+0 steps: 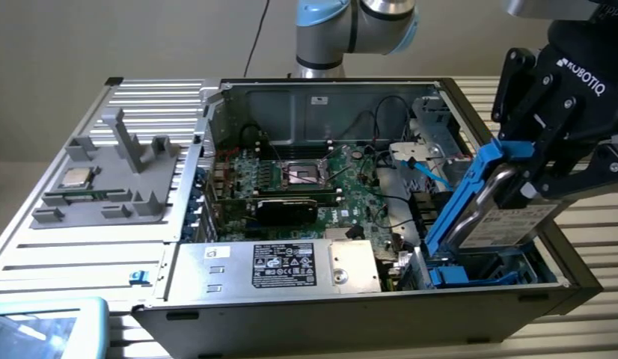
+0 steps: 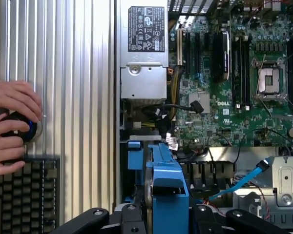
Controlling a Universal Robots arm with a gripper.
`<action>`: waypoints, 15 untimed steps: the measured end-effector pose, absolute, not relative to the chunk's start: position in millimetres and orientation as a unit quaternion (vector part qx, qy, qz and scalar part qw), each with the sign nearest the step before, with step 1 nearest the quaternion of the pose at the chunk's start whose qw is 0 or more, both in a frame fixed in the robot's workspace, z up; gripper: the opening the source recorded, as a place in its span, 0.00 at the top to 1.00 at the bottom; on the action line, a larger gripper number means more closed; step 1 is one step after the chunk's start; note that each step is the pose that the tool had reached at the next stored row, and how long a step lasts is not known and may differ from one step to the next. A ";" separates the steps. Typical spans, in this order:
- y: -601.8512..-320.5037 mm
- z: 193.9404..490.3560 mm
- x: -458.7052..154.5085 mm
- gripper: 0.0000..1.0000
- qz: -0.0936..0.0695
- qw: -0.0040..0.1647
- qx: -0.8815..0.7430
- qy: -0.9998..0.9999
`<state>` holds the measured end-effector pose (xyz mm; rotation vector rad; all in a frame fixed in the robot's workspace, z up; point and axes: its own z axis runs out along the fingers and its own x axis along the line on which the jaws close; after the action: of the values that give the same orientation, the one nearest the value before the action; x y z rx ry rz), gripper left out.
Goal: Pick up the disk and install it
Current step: 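Insert the disk into the insertion slot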
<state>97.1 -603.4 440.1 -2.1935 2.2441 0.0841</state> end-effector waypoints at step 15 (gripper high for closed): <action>-610.8 430.4 97.3 0.63 0.035 0.009 -0.698 0.716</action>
<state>97.3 -610.8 430.4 -2.1790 2.2350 0.1090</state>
